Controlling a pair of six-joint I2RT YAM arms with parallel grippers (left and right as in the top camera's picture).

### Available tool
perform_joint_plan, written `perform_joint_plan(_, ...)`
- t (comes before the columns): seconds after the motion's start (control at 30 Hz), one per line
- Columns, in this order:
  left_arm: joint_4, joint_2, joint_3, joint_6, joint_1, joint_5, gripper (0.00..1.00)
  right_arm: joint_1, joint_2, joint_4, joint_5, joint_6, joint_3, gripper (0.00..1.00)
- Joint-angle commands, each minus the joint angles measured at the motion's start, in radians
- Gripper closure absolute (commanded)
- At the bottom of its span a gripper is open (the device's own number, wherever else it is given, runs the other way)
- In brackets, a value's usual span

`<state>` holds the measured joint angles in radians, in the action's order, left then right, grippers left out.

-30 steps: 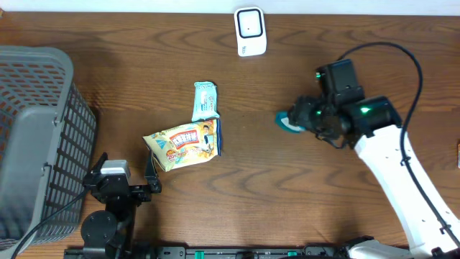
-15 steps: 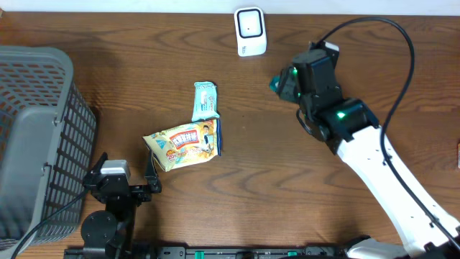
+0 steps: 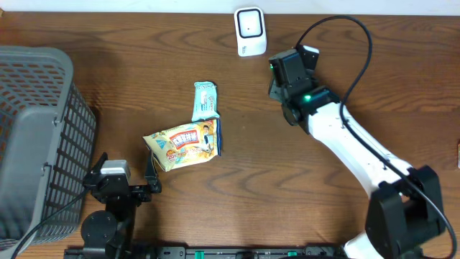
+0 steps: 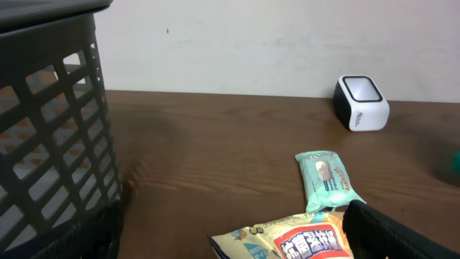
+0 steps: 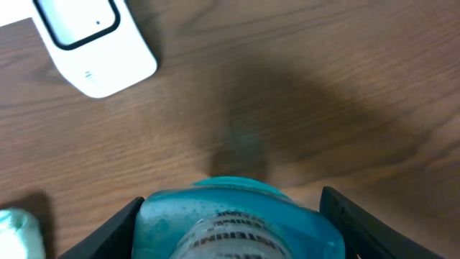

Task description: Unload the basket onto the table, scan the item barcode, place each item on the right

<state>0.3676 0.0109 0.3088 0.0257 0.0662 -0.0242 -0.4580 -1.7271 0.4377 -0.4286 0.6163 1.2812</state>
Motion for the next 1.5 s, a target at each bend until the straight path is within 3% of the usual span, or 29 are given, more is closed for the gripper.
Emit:
perform_joint_plan(0.0, -0.002, -0.006, 0.0, -0.005, -0.004, 0.014, 0.02, -0.011, 0.005, -0.03, -0.093, -0.011, 0.014, 0.71)
perform_joint_plan(0.2, -0.002, -0.006, 0.0, -0.005, -0.004, 0.014, 0.02, -0.035, 0.005, 0.043, 0.018, -0.005, 0.014, 0.72)
perform_joint_plan(0.6, -0.002, -0.006, 0.0, -0.005, -0.004, 0.014, 0.02, -0.045, 0.005, 0.115, 0.227, 0.0, 0.014, 0.55)
perform_joint_plan(0.83, -0.002, -0.006, 0.0, -0.005, -0.004, 0.014, 0.02, -0.047, 0.005, 0.152, 0.229, 0.0, 0.014, 0.47)
perform_joint_plan(1.0, -0.002, -0.006, 0.0, -0.005, -0.004, 0.014, 0.02, -0.048, 0.005, 0.153, 0.227, 0.0, 0.014, 0.33)
perform_joint_plan(1.23, -0.002, -0.006, 0.0, -0.005, -0.004, 0.014, 0.02, -0.048, 0.005, 0.125, 0.118, -0.052, 0.014, 0.36)
perform_joint_plan(1.47, -0.002, -0.006, 0.0, -0.005, -0.004, 0.014, 0.02, -0.048, 0.005, 0.12, 0.091, -0.117, 0.014, 0.33)
